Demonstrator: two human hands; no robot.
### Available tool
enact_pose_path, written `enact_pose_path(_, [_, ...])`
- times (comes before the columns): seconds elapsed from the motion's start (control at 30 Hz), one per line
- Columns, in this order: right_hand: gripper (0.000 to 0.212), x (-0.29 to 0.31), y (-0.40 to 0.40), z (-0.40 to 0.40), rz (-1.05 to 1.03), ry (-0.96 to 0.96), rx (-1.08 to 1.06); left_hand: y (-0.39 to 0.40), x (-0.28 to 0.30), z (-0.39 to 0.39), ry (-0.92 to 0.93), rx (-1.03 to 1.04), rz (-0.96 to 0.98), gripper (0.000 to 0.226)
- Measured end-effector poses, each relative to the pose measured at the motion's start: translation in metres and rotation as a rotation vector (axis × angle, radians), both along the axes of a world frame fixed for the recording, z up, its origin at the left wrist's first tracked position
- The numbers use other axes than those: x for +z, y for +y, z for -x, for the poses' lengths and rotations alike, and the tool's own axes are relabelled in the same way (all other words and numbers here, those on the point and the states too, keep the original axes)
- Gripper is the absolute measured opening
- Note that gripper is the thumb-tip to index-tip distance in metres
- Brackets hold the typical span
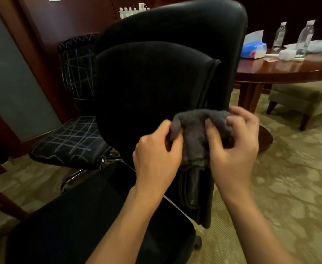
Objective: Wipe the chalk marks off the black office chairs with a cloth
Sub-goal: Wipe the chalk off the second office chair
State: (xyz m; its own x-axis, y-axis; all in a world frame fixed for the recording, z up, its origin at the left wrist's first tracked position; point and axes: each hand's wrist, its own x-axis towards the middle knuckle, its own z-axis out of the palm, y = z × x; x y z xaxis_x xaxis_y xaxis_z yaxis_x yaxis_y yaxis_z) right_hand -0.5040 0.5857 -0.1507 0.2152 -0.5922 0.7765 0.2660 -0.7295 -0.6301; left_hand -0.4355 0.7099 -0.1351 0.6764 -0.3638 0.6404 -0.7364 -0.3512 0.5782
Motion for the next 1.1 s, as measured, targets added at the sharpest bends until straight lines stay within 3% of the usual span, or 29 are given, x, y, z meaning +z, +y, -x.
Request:
enact_pose_path(0.2, [0.027,-0.091,0.029,0.017,-0.026,0.145,-0.129,0.028,-0.07,0.018,0.102,0.023,-0.067,0.023])
enact_pose_path(0.33, [0.015,-0.052,0.028,0.023,0.068,0.14,-0.096,0.024,-0.053,0.007,-0.042,0.114,-0.102,0.034])
enact_pose_path(0.5, [0.007,-0.027,0.028,0.03,0.014,0.124,0.004,0.012,-0.035,0.008,-0.038,0.046,-0.003,0.025])
enact_pose_path(0.63, [0.024,-0.088,0.04,0.047,-0.097,0.351,0.061,0.025,-0.079,0.019,-0.034,0.032,-0.07,0.019])
enact_pose_path(0.8, [0.032,-0.156,0.055,0.07,-0.278,0.538,0.084,0.045,-0.154,0.035,0.11,0.075,-0.278,0.016])
enact_pose_path(0.93, [0.022,-0.142,0.048,0.071,-0.326,0.459,0.107,0.034,-0.15,0.04,0.217,0.017,-0.086,0.018])
enact_pose_path(1.1, [0.005,-0.091,0.053,0.06,-0.286,0.283,0.232,0.021,-0.101,0.02,0.133,-0.056,0.111,0.016])
